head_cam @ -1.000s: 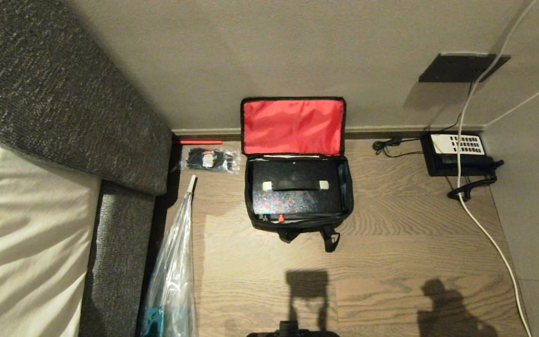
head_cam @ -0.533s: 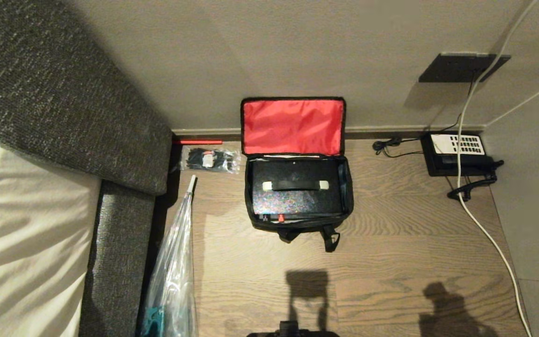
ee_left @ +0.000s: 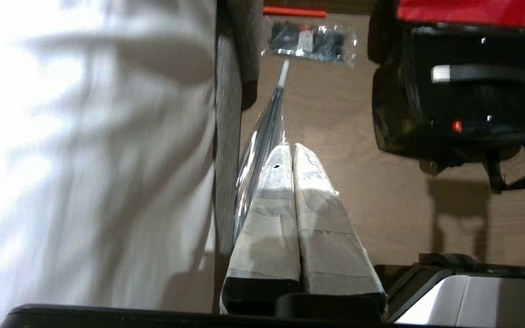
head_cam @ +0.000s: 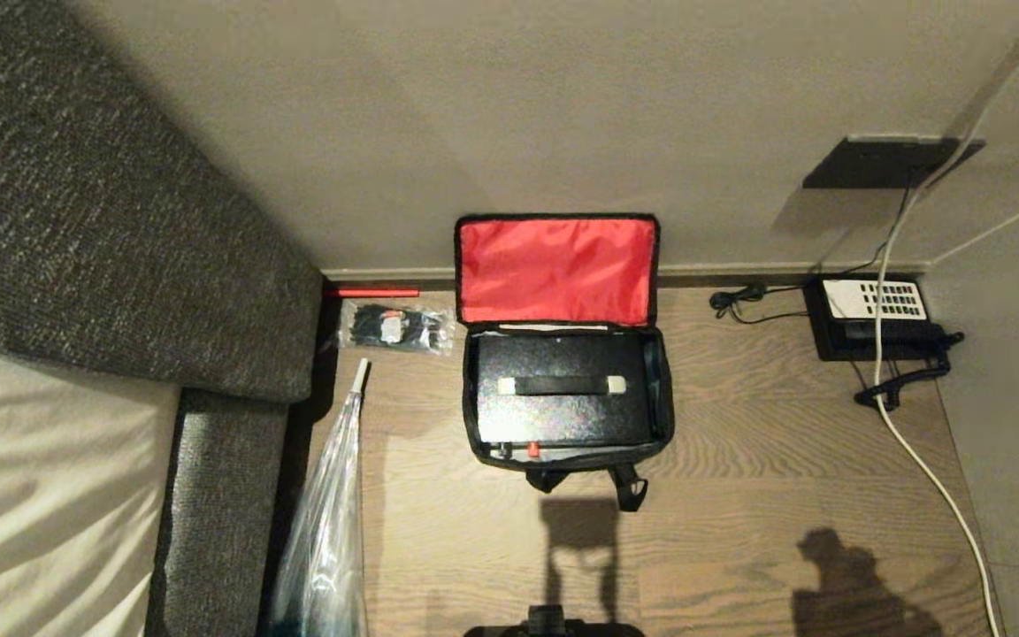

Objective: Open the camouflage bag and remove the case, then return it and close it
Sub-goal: Close the top of the storage box

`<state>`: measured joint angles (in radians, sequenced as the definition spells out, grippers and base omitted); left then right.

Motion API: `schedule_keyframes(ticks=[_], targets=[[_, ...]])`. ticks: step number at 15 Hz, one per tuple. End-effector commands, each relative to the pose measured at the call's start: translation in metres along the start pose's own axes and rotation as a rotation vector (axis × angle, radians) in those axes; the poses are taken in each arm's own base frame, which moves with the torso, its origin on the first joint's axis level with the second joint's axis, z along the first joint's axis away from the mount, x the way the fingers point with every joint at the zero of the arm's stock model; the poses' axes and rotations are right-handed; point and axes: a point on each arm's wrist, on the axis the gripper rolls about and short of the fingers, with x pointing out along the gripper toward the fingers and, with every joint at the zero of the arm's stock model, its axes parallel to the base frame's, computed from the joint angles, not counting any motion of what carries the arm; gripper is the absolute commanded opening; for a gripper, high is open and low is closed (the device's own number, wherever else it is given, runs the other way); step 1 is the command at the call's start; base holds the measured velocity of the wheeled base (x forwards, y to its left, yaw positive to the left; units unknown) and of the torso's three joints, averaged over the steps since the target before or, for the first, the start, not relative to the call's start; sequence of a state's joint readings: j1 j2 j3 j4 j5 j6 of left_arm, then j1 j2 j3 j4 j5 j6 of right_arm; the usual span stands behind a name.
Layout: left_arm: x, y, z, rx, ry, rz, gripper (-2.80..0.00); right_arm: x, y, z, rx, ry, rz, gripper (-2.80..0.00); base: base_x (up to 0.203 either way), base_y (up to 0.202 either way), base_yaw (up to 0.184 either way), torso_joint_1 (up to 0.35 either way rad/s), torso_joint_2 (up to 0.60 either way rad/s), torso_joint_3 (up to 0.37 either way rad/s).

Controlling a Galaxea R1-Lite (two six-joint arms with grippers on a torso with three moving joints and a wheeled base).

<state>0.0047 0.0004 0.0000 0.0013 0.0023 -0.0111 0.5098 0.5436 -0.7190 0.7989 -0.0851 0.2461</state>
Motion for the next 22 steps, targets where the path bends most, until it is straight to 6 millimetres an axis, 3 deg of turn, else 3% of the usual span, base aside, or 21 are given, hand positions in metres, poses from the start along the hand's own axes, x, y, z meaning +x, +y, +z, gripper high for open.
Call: schedule_keyframes(ticks=[1, 5, 9, 15, 18, 22], targets=[[0.0, 0.0, 0.0, -0.001, 0.0, 0.001, -2.8, 0.002, 0.0, 0.0, -0.001, 0.013, -0.004, -2.8, 0.194, 0.0, 0.001, 0.006, 0.0, 0.002], [0.0, 0.0, 0.0, 0.006, 0.0, 0.0, -2.8, 0.003, 0.0, -0.002, -0.004, 0.014, -0.003, -2.8, 0.176, 0.0, 0.002, 0.002, 0.0, 0.002], [0.0, 0.0, 0.0, 0.007, 0.0, 0.001, -2.8, 0.007, 0.001, 0.003, -0.005, 0.03, -0.006, -2.8, 0.0, 0.0, 0.0, 0.0, 0.0, 0.0], [0.0, 0.0, 0.0, 0.007, 0.0, 0.001, -2.8, 0.041, 0.014, 0.047, 0.134, 0.001, -0.061, -2.8, 0.0, 0.0, 0.0, 0.0, 0.0, 0.0], [0.0, 0.0, 0.0, 0.007, 0.0, 0.0, -2.8, 0.079, 0.028, 0.082, 0.183, 0.001, -0.083, -2.8, 0.0, 0.0, 0.0, 0.0, 0.0, 0.0], [0.0, 0.0, 0.0, 0.007, 0.0, -0.001, -2.8, 0.166, 0.042, 0.107, 0.232, 0.117, -0.237, -2.8, 0.0, 0.0, 0.0, 0.0, 0.0, 0.0]])
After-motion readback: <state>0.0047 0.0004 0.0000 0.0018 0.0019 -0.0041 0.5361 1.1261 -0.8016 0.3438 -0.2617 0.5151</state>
